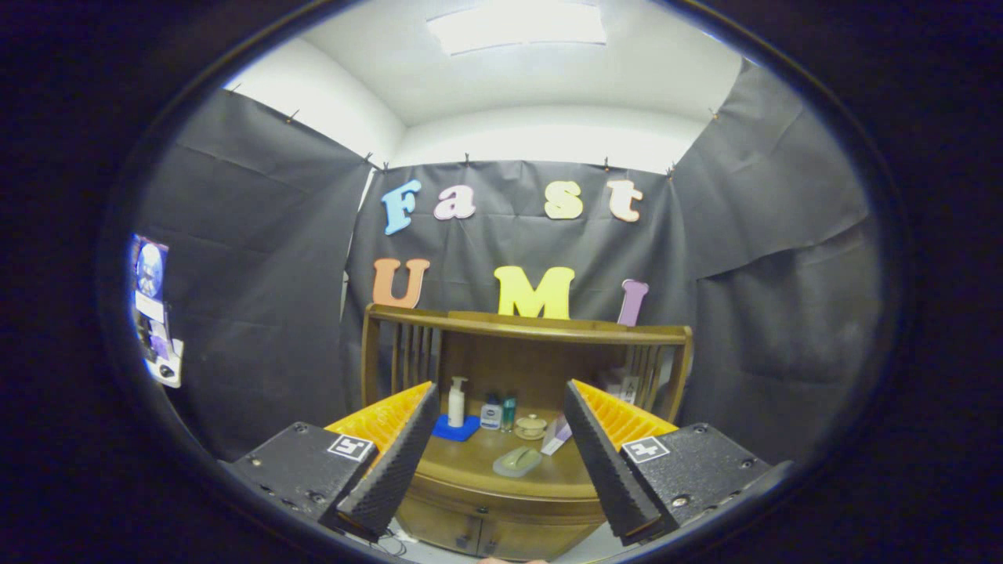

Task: Pull open the drawer, take out the items inside it, and place them on the countertop above the cabinet.

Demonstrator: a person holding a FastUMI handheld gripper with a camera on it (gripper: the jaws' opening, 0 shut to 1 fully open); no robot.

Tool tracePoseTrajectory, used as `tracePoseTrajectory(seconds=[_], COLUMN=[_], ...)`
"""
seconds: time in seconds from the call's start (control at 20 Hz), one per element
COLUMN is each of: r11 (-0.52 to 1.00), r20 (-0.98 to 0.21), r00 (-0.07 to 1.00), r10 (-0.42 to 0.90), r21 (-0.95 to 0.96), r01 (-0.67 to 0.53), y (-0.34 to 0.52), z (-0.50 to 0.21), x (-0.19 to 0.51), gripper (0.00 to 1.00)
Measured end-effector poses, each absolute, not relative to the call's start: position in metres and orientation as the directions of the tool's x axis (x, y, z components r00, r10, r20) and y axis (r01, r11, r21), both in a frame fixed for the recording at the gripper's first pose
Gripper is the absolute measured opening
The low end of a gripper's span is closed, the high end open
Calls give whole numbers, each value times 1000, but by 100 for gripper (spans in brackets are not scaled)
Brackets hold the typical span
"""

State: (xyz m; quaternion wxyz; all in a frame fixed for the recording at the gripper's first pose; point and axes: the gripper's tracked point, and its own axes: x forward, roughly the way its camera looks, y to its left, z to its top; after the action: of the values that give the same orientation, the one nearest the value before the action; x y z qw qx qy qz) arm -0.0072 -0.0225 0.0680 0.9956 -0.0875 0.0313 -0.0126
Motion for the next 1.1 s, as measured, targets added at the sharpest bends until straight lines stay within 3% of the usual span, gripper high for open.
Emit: tracePoseTrajectory(seconds=[0.55,1.1], r11=[984,993], r20=[47,-6], r00=[999,1000], r10=[15,12], r21=[-176,-117], r01=[-6,-13], y=[-9,-9], z=[123,109], x=[-31,-23], gripper=[100,100])
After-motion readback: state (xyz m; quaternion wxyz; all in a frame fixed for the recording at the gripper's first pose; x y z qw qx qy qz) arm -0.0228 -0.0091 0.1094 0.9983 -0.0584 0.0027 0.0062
